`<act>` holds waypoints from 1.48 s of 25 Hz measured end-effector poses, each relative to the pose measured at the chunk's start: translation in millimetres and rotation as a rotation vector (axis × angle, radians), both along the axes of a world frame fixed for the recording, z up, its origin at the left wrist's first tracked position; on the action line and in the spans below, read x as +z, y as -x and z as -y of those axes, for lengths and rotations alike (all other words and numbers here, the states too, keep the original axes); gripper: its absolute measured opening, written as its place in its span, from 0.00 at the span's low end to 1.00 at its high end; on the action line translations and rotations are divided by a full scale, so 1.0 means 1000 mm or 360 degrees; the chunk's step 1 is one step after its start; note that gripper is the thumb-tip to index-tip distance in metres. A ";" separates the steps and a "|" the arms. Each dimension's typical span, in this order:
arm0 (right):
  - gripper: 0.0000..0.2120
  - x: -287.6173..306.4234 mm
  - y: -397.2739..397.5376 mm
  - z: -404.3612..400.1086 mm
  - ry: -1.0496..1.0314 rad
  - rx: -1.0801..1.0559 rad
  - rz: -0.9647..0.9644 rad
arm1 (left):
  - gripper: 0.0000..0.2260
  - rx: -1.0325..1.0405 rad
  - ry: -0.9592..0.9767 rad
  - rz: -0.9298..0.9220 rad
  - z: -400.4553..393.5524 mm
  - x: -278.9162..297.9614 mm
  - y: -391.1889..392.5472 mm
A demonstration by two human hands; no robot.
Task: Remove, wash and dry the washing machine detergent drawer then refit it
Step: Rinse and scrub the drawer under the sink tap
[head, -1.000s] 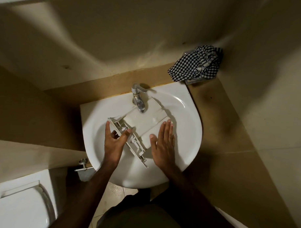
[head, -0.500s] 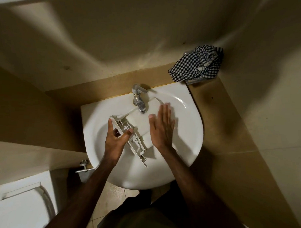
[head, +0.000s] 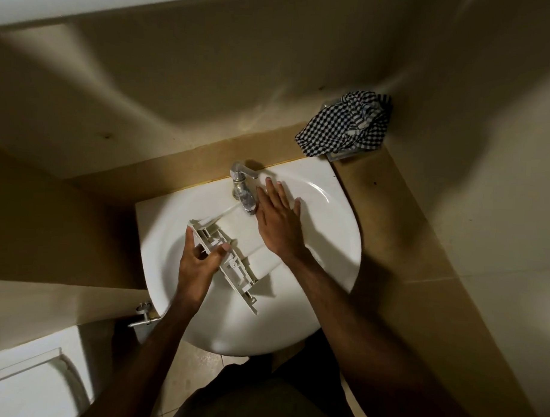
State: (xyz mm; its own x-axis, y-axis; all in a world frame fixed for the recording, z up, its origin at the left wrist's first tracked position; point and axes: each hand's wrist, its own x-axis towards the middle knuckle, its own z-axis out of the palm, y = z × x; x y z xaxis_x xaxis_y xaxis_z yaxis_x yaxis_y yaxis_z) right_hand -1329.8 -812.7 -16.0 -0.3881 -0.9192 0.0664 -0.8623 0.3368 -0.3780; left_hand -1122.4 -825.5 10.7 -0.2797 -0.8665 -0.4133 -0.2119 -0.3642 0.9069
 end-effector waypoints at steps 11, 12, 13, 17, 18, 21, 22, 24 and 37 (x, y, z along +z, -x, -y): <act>0.28 0.005 0.007 -0.014 -0.0010 0.0015 0.0008 | 0.37 -0.0035 0.0021 0.0006 0.001 -0.001 0.005; 0.29 0.003 -0.004 -0.017 -0.0012 -0.0060 -0.0017 | 0.37 -0.0025 0.0010 -0.0011 0.000 -0.001 0.005; 0.29 0.000 -0.016 -0.026 -0.0001 -0.0107 -0.0057 | 0.37 -0.0014 0.0000 -0.0018 -0.001 -0.001 0.005; 0.27 -0.006 -0.048 -0.073 0.0187 0.0188 -0.0145 | 0.40 -0.0013 -0.0020 -0.0030 -0.002 0.004 0.006; 0.26 -0.008 -0.048 -0.077 0.0242 0.0315 -0.0189 | 0.40 -0.0030 -0.0010 -0.0025 -0.001 0.005 0.005; 0.25 -0.006 -0.031 -0.067 0.0326 0.0543 -0.0242 | 0.38 -0.0065 0.0008 -0.0039 0.001 0.006 0.002; 0.25 -0.004 -0.024 -0.062 0.0332 0.0586 -0.0240 | 0.36 -0.0069 0.0026 -0.0047 0.000 0.005 0.002; 0.26 0.002 -0.018 -0.057 0.0294 0.0681 -0.0254 | 0.31 -0.0072 0.0048 -0.0066 -0.001 0.006 0.002; 0.31 -0.004 -0.012 -0.108 -0.0096 0.0596 -0.0434 | 0.33 0.0126 0.0023 -0.0092 -0.009 0.003 0.000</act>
